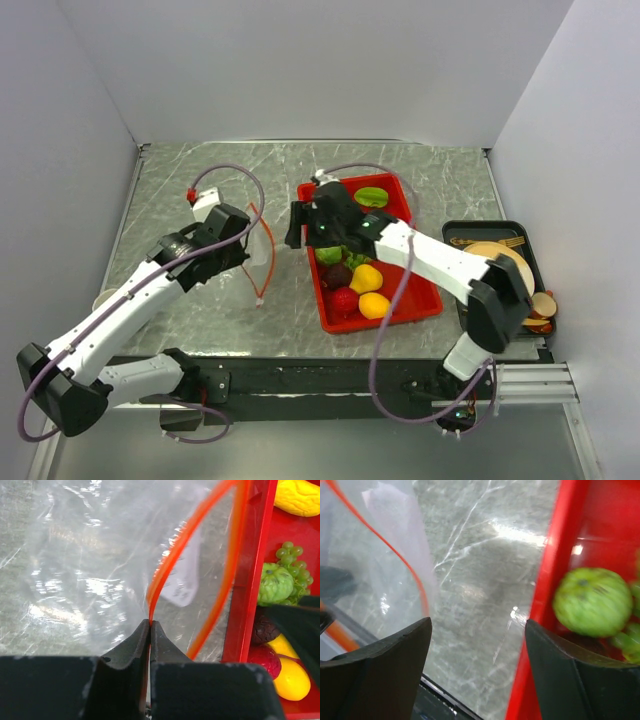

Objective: Place the food in the zip-top bag and seal the zipper
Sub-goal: Open the zipper of the food storage bag at the center of the board, then pick up the fake fruit from the bin.

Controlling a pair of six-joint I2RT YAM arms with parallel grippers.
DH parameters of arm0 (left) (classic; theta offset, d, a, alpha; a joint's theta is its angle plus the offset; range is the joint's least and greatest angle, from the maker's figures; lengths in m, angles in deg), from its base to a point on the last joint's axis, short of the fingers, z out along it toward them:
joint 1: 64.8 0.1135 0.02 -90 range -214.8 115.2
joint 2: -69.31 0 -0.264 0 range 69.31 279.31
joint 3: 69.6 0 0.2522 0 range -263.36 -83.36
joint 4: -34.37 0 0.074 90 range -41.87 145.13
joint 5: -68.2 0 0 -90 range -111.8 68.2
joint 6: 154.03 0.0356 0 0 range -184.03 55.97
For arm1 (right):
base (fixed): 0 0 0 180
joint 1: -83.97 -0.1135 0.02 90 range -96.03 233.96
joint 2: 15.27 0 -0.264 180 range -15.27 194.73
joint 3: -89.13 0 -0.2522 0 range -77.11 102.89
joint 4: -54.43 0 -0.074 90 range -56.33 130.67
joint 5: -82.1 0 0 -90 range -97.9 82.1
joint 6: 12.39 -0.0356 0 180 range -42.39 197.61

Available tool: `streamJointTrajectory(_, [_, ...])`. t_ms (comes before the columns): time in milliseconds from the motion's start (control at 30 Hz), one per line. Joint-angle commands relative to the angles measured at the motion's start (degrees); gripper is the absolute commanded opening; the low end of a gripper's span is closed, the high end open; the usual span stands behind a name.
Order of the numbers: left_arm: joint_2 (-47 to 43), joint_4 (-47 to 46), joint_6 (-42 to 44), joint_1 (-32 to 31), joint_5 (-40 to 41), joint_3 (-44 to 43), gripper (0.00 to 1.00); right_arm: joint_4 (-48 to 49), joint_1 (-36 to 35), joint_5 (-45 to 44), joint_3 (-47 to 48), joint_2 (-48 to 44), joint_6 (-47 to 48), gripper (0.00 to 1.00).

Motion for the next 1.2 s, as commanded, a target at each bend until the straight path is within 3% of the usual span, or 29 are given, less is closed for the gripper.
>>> streamJointTrajectory(0, [0.47, -3.69, 1.23, -0.01, -0.59, 0.97, 0.08, 0.31, 2.00, -6.04, -4.46, -6.49, -0.69, 0.85])
streamJointTrajectory(133, [0.91, -5.44, 2.20, -0.01, -1.21, 1.50, 0.06, -3.99, 5.34, -11.93, -7.27, -9.75, -1.66, 0.90])
streamJointTrajectory(333, [2.05, -9.84, 4.39, 0.17, -4.37, 2.11, 0.07, -2.61, 15.08, -8.87, -15.00, -12.12, -0.79, 0.89])
streamJointTrajectory(467, [3.73, -12.39, 4.75, 0.17, -7.62, 2.47, 0.04, -2.25, 17.56, -6.76, -16.86, -11.16, 1.67, 0.88])
streamJointTrajectory(733, [6.63, -16.17, 4.57, 0.17, -13.15, 3.08, 0.03, -1.28, 17.83, -5.35, -15.63, -4.84, 4.66, 0.84])
streamJointTrajectory(1167, [6.10, -16.26, 4.31, 0.17, -14.30, 3.61, 0.02, 1.09, 18.71, -2.99, -13.17, 1.76, 6.86, 0.81])
